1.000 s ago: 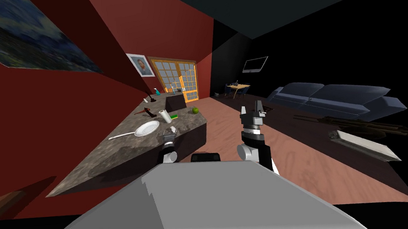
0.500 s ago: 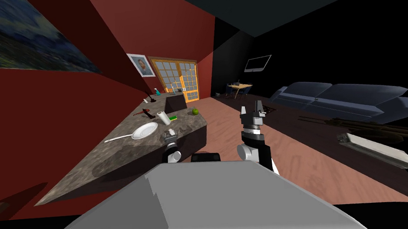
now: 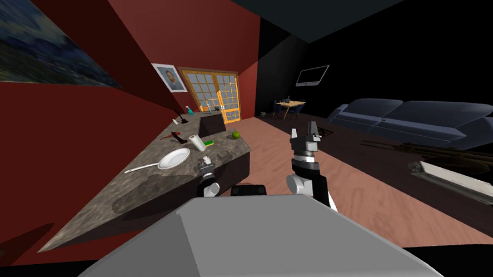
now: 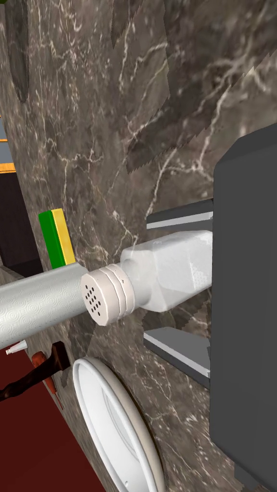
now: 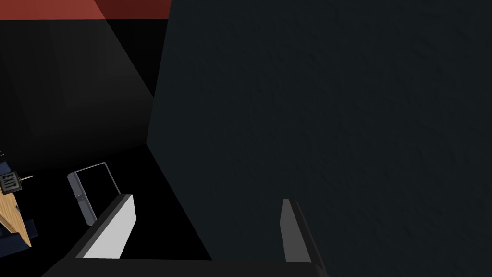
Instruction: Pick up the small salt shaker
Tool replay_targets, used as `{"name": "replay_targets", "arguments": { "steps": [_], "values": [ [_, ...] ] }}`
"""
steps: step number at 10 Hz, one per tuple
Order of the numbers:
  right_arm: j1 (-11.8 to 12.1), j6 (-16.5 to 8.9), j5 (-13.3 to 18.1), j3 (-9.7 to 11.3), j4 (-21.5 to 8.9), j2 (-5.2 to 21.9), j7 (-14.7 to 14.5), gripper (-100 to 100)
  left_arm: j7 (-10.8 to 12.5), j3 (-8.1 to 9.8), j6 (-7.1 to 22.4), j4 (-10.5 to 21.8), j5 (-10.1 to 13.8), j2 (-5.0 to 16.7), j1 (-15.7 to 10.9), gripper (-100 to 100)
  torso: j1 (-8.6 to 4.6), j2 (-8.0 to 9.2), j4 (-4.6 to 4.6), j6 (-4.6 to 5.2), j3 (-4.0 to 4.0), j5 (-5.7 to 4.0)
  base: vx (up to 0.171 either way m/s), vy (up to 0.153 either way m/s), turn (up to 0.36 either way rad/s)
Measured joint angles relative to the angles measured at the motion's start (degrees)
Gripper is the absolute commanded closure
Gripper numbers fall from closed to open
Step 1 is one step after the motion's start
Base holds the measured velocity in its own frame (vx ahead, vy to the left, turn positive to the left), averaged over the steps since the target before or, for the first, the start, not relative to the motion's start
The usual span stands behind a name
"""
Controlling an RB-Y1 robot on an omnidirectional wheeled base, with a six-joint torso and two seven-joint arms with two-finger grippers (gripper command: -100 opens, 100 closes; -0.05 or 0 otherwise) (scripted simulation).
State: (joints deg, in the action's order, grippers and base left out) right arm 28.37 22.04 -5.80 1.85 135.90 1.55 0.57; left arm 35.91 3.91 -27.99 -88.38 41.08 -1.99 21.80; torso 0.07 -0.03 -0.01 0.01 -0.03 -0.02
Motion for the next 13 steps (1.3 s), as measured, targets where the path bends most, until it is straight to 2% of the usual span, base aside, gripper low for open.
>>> {"name": "replay_targets", "arguments": {
  "steps": [3, 5, 9, 13],
  "values": [
    [0.0, 0.0, 0.0, 0.0, 0.0, 0.0, 0.0, 0, 0.04, -0.01, -0.02, -0.01, 0.02, -0.03, 0.0, 100, 0.02, -0.05, -0.02, 0.01, -0.03, -0.01, 0.0, 0.0, 0.0],
    [0.0, 0.0, 0.0, 0.0, 0.0, 0.0, 0.0, 0, 0.04, -0.01, -0.02, -0.01, 0.02, -0.03, 0.0, -100, 0.02, -0.05, -0.02, 0.01, -0.04, -0.01, 0.0, 0.0, 0.0],
    [0.0, 0.0, 0.0, 0.0, 0.0, 0.0, 0.0, 0, 0.05, -0.31, 0.01, 0.29, -0.16, 6.28, 0.1, -100, -0.01, -0.03, -0.01, 0.02, -0.02, -0.01, -0.005, -0.013, -0.005],
    [0.0, 0.0, 0.0, 0.0, 0.0, 0.0, 0.0, 0, -0.29, -0.59, 0.72, 0.74, -0.36, 10.95, -0.19, -100, -0.11, -0.01, -0.01, 0.02, -0.01, -0.03, 0.013, -0.019, -0.021]
  ]
}}
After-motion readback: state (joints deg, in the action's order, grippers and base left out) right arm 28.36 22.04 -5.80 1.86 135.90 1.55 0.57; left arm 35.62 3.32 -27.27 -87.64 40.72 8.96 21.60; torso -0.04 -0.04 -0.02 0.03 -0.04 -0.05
